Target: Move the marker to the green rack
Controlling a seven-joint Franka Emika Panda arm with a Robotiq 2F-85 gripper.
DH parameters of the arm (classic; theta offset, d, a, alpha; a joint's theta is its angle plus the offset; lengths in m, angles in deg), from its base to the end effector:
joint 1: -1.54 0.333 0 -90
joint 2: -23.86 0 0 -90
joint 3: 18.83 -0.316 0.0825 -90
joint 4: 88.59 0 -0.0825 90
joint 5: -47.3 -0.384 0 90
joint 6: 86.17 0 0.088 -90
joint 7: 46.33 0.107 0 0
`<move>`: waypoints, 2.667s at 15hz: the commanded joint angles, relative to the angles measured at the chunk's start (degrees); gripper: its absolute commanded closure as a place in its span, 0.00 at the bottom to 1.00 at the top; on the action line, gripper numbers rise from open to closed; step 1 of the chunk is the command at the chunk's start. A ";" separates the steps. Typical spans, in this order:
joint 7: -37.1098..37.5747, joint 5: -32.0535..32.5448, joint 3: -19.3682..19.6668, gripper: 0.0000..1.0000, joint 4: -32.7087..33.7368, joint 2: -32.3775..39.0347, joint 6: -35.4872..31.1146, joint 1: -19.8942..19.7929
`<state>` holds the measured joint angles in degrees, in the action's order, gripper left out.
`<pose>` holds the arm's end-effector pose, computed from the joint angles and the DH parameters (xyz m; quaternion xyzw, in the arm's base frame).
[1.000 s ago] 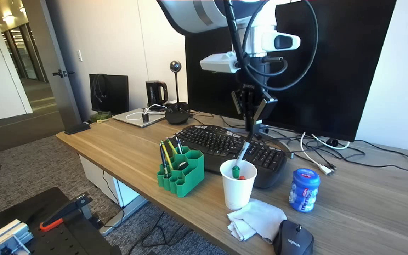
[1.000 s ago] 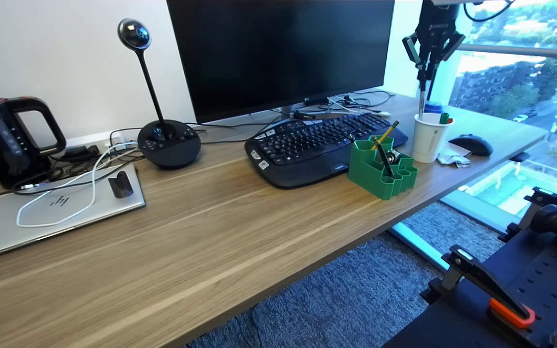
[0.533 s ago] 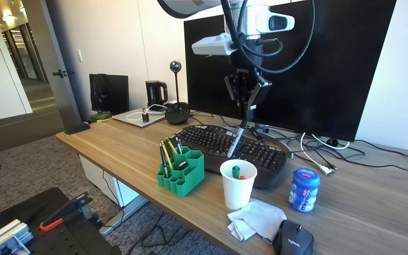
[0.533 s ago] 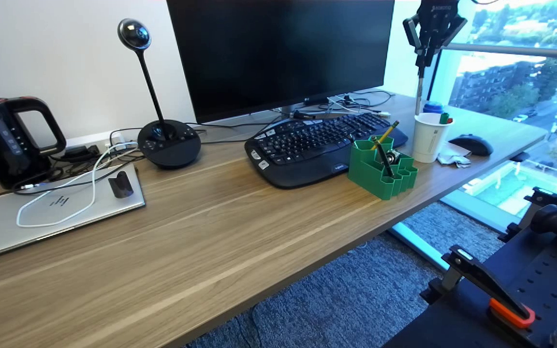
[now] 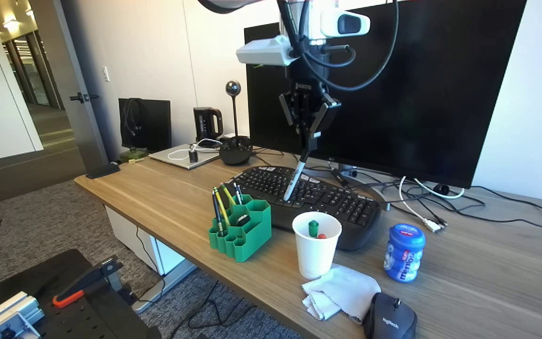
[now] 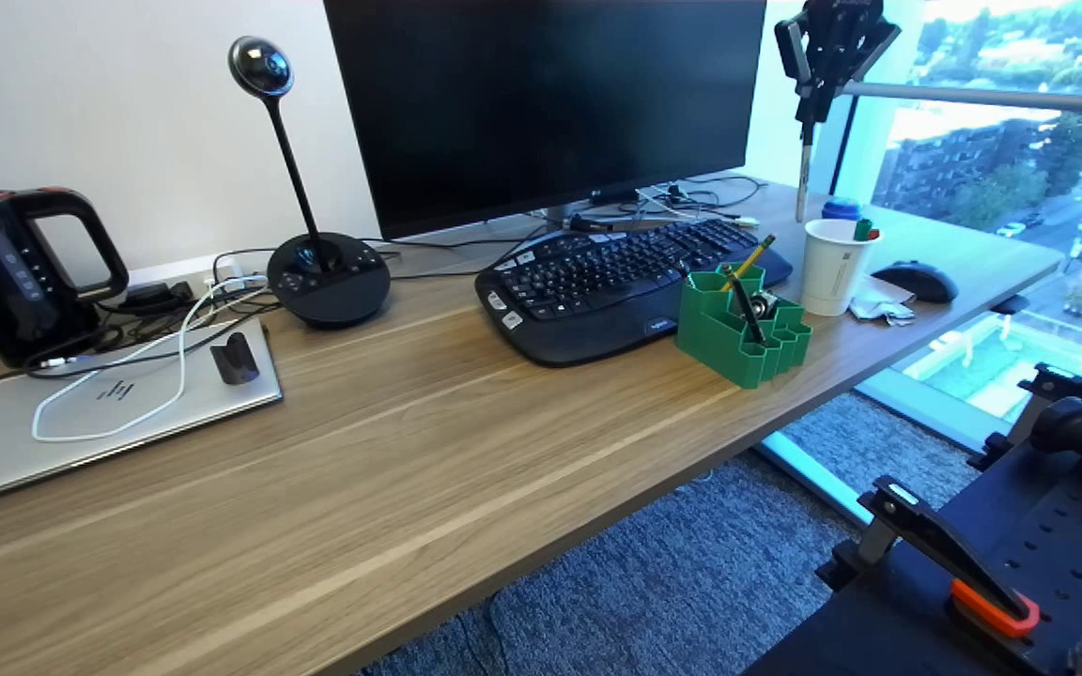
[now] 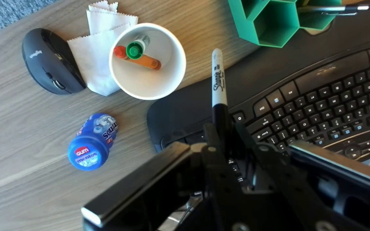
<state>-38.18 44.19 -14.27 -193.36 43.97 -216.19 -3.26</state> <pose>0.6377 -0.1001 0.3514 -0.9852 0.1653 -0.0456 0.0075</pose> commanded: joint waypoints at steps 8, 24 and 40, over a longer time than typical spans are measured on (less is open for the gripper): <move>-5.15 -3.45 -3.31 0.96 -6.99 -3.43 -6.13 0.47; -10.97 -12.59 -5.96 0.96 -11.41 -5.04 -7.85 0.07; -13.15 -11.40 -5.18 0.96 -11.99 -2.84 -16.17 0.55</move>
<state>-50.55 31.93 -19.43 -204.82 41.07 -230.39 -2.54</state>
